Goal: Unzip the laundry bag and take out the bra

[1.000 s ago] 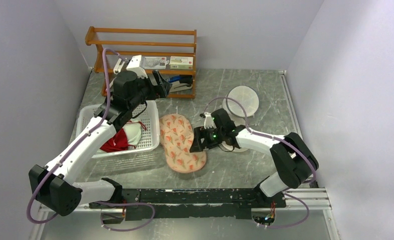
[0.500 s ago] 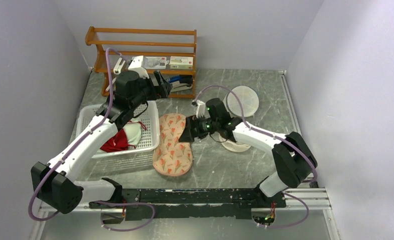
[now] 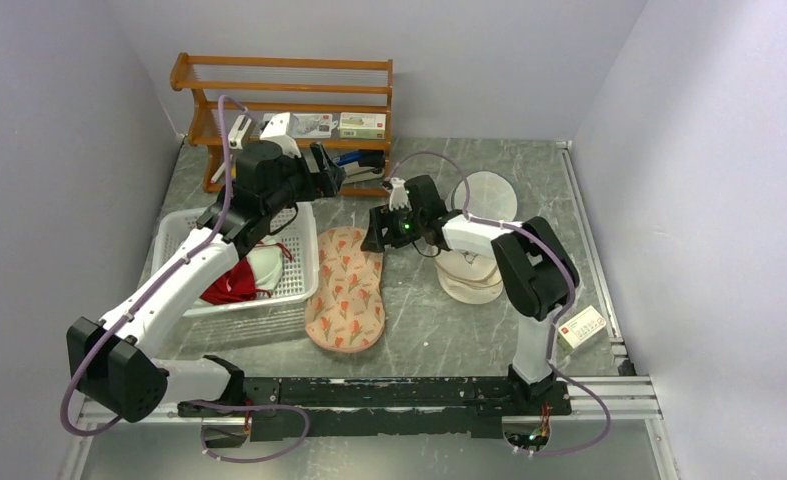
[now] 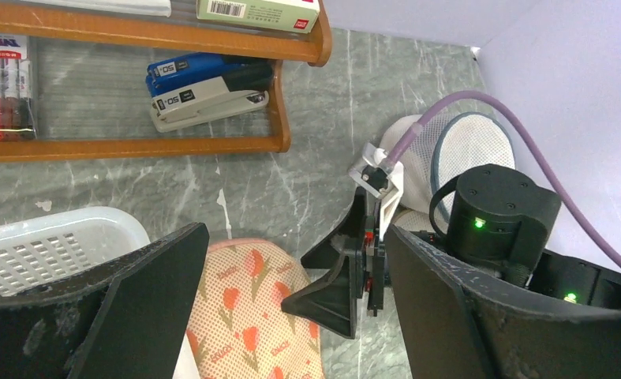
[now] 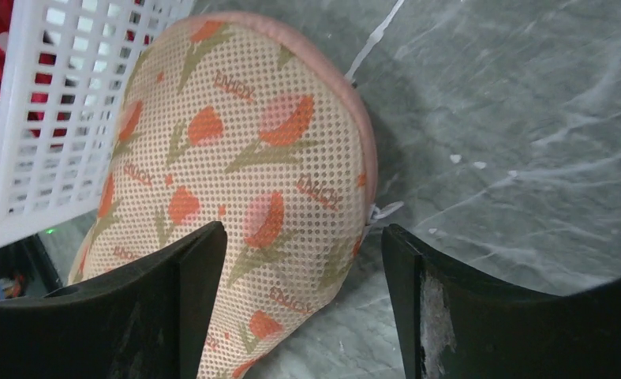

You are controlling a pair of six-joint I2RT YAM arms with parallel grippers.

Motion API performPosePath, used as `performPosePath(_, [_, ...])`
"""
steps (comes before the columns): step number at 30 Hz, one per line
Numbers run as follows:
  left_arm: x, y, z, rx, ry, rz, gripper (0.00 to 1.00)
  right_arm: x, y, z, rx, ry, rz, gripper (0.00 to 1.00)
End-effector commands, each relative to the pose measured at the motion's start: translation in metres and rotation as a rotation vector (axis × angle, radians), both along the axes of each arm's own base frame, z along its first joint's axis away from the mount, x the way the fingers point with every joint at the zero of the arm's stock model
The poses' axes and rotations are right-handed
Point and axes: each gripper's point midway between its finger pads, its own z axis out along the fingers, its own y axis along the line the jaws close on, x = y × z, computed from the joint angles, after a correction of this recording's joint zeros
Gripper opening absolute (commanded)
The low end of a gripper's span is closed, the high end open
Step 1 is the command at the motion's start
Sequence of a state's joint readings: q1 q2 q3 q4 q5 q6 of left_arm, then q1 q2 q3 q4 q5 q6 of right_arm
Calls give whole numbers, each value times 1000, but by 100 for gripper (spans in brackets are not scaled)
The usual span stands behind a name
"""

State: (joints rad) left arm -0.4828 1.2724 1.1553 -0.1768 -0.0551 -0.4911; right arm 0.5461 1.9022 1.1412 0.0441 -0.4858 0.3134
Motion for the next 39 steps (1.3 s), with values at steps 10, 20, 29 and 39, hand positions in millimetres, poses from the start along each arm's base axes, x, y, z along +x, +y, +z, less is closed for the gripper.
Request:
performPosePath(10, [1,-9,15,-27,-19,-29,94,-39,5,18,285,129,-82,20])
performPosePath(20, [2,-10,12,-23,-11,-29,94,-40,-93,25,283,59,-687,0])
performPosePath(29, [22,-20,-30,59,148,-28,94,-88,-67,54,468,59,-423,19])
performPosePath(39, [20,-31,-40,73,169,-51,94,-144,-65,38,394,99,-187,65])
